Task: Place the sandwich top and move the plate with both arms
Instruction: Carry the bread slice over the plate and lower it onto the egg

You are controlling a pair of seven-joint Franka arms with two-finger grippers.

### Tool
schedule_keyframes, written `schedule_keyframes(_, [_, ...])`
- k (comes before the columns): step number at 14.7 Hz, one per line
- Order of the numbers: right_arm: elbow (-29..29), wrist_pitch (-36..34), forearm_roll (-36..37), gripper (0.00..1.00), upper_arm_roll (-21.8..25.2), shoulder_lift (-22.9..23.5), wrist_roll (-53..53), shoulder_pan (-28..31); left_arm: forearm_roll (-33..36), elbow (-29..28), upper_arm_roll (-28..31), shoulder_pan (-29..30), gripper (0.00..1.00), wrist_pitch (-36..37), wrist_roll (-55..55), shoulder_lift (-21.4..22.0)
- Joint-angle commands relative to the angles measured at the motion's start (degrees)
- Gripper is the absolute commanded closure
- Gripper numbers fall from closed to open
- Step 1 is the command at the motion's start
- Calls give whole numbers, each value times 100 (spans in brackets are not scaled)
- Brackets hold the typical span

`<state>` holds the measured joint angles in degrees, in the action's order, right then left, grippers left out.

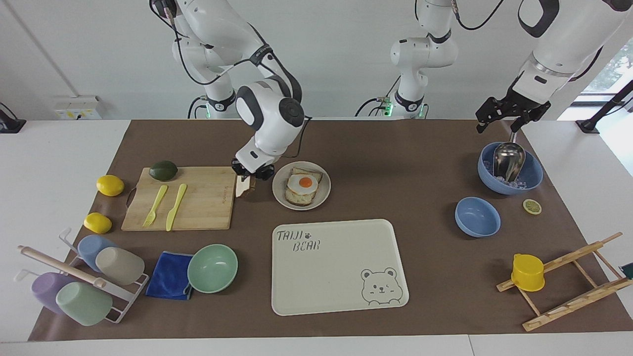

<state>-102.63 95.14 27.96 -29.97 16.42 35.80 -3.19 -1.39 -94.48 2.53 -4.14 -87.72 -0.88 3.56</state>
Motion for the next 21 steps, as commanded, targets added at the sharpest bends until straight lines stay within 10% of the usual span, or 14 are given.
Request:
schedule_keyframes(1, [980,-627,-19,100,-395,599,198,-93,69,-9,-16,36,0,115,-17,57])
schedule_keyframes(21, [376,461,368,100,-598,854,1552,-683,-255,-746,-51,-34,0,-647,421,373])
